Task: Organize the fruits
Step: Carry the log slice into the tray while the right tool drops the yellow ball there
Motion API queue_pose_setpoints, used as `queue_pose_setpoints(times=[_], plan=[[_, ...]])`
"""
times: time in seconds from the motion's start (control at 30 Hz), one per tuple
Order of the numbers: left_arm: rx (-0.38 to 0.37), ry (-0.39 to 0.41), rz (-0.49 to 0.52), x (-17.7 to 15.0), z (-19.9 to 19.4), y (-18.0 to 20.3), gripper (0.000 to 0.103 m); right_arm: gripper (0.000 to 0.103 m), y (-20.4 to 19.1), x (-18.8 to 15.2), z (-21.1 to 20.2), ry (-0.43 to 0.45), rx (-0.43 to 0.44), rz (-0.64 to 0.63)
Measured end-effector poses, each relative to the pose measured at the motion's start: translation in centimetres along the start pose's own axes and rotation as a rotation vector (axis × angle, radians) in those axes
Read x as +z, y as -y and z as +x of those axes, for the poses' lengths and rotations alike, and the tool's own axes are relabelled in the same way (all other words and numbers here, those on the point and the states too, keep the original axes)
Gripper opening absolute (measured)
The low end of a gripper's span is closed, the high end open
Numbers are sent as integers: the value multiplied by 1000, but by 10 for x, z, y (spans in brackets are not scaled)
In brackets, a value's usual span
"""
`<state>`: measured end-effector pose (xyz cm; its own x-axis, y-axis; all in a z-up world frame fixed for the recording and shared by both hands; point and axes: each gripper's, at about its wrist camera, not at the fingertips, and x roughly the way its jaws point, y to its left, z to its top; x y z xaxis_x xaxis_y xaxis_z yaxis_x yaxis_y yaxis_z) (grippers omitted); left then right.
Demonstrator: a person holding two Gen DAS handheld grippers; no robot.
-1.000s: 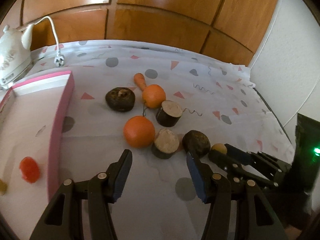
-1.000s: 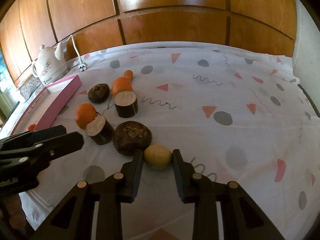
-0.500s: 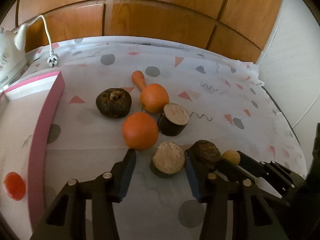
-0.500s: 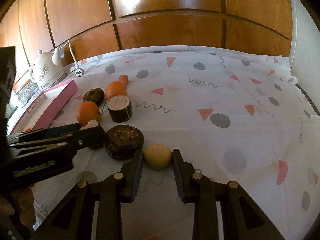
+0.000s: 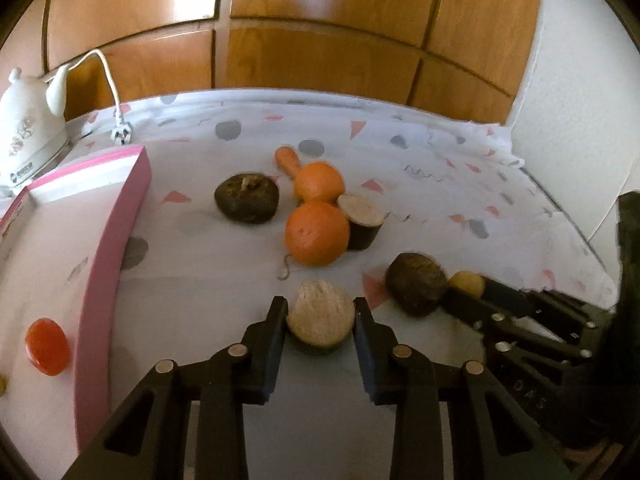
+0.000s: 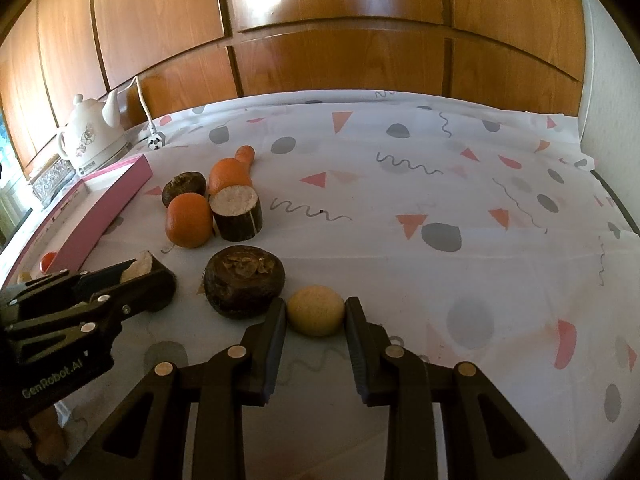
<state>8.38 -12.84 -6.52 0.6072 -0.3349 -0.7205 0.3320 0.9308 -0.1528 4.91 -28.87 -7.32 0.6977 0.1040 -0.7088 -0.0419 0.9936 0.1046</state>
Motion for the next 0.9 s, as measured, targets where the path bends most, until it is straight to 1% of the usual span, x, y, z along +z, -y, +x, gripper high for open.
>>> queue_pose_setpoints(times=[0.1,0.2,0.3,0.47,0.67,0.9], plan=[[11,3,13,0,1,1,32,30,-1,0,0,0,-9,-6],[2,3,5,1,-1,0,32,30,-2,-1,0,2,-11,-7],[12,-4,0,1,-6,-2,32,30,-4,-1,0,5,-20,-16],[29,-2,-32,-1,-25,-9,32,30,-5,-2,-1,6,-32,-23],[54,12,-99,-1,-51,-26,32,30,-7,-2,-4,-5,-51,-28],[78,32,-119,-5,-70,-38,32,29,-7,-1,-9,-32,-58,-15]])
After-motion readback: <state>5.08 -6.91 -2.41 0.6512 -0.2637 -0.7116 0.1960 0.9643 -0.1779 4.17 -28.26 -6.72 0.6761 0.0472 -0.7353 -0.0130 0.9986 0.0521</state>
